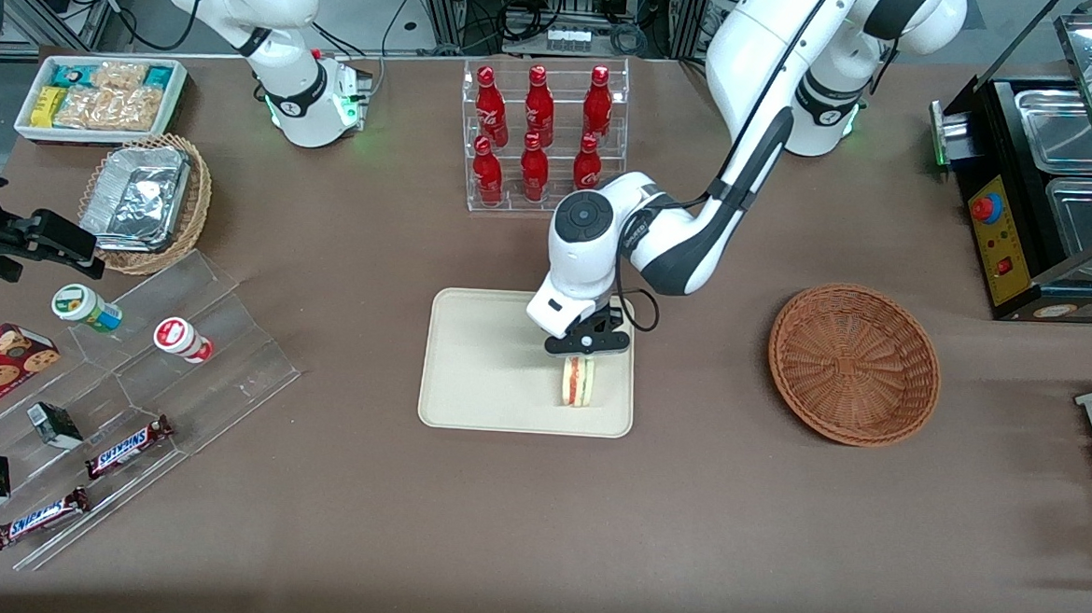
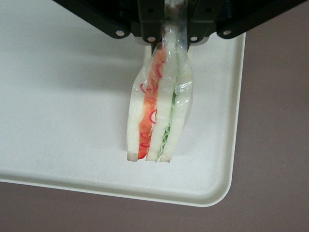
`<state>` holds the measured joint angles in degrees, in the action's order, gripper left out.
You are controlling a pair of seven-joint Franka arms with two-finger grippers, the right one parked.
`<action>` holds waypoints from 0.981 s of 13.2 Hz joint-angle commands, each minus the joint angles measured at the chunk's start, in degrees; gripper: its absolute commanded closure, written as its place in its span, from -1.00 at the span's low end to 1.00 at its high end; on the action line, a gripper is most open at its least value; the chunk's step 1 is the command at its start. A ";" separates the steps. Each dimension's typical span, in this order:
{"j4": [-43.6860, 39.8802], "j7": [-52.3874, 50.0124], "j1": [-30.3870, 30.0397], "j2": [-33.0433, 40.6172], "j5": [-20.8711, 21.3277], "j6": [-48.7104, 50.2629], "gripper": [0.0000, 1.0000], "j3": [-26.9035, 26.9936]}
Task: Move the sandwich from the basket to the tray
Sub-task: 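Lower the sandwich onto the cream tray and open the left gripper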
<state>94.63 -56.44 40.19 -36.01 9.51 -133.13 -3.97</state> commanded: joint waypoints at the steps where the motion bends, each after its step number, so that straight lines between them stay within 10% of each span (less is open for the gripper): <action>1: -1.29 -2.19 0.94 -0.99 1.12 0.16 0.76 0.90; 5: -1.55 -2.27 0.85 -0.73 1.12 0.33 -0.91 0.99; 13: -3.67 -1.57 -0.29 16.03 -0.02 24.13 -1.00 4.67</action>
<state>88.94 -57.80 39.83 -25.95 9.53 -112.83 -1.07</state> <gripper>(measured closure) 0.000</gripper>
